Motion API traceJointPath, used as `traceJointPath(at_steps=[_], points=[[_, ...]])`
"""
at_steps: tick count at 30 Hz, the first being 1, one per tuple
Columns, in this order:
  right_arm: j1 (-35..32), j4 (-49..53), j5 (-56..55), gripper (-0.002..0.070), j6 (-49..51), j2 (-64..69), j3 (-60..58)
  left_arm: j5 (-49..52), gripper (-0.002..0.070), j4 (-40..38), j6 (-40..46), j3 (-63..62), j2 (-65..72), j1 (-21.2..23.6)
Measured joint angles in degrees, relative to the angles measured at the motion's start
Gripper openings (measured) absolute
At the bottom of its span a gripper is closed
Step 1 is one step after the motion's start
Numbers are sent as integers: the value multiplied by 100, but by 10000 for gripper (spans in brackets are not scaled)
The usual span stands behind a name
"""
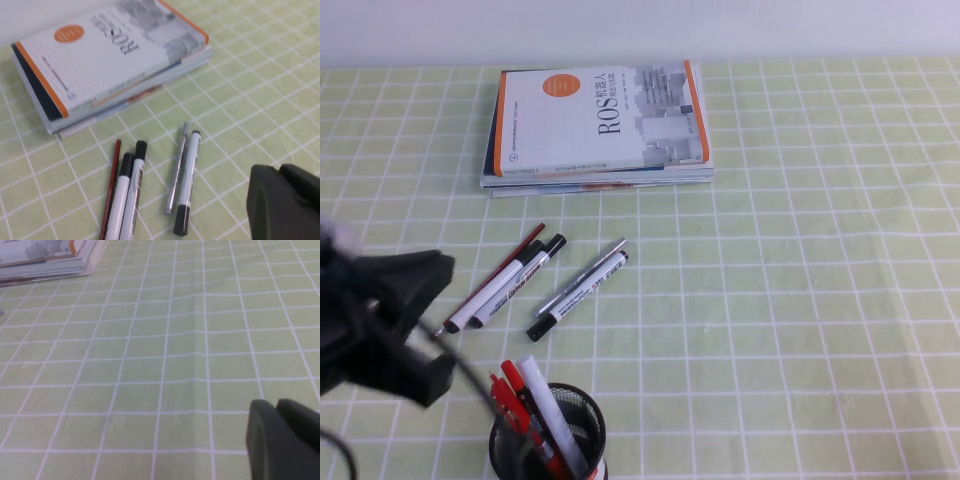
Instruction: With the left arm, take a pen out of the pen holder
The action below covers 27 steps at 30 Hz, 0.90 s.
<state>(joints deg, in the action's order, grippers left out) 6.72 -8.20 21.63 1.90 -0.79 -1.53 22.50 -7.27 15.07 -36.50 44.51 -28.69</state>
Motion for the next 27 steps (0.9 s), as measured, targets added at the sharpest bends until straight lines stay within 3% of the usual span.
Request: traceJointPath(at_steps=[8, 18, 22, 27], points=[[0, 0, 0, -13, 0, 0, 0, -303, -1, 39, -53, 895, -1306, 0], [0, 0, 0, -13, 0, 0, 0, -361, -1, 291, -67, 1015, -1396, 0], [0, 0, 0, -12, 0, 0, 0, -873, -1, 448, -196, 1342, -1510, 12], [0, 0, 0, -13, 0, 0, 0, -1654, -1, 261, -201, 2169, -2181, 523]])
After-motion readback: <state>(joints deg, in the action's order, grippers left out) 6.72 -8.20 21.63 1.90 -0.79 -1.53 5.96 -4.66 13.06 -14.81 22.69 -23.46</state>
